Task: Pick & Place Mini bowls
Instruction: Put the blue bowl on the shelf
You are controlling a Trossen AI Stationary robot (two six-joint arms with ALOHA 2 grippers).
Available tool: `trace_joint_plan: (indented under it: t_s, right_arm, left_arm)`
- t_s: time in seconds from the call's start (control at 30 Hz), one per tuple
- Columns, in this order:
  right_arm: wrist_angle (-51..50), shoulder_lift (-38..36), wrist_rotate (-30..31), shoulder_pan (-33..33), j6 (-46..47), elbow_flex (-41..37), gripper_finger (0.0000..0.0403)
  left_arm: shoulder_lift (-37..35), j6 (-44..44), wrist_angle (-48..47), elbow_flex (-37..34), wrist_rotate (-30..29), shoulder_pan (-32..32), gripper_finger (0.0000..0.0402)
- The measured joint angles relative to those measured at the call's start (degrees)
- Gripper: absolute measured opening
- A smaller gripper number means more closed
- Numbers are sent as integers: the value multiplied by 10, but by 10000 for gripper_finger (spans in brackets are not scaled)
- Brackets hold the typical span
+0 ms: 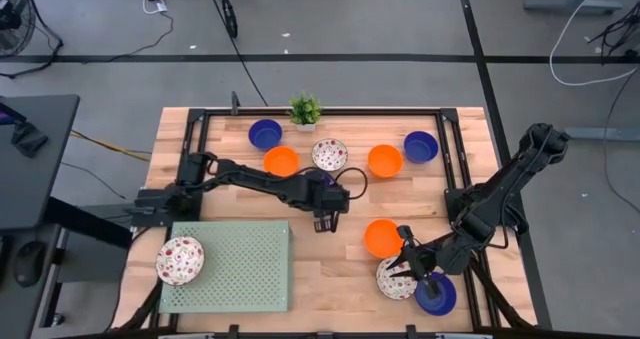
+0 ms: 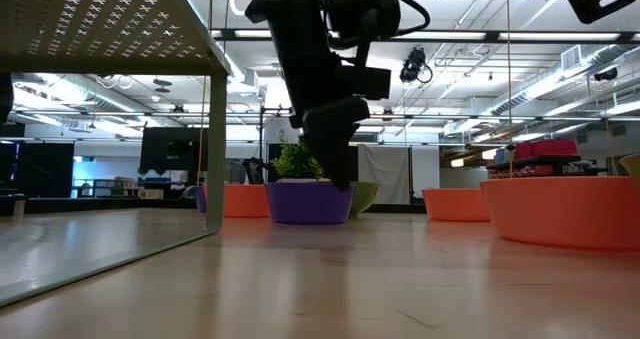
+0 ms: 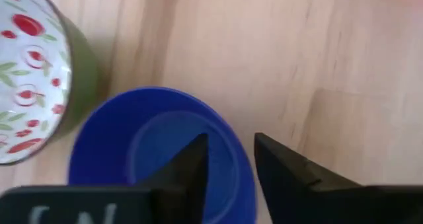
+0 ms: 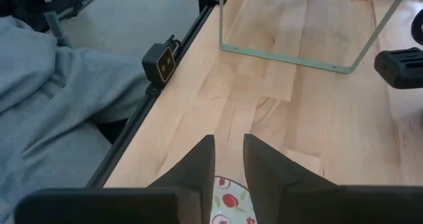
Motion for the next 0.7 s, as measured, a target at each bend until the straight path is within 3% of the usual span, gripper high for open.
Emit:
trace_joint_plan:
  t_s: [0.37, 0.7]
  right_arm:
    - [0, 0, 0, 0, 0, 0, 84]
    - [-1, 0, 0, 0, -2, 0, 84]
  left_arm:
    - [18, -11, -2, 0, 10, -6, 15]
    - [-59, 19, -39, 35, -5, -104, 6]
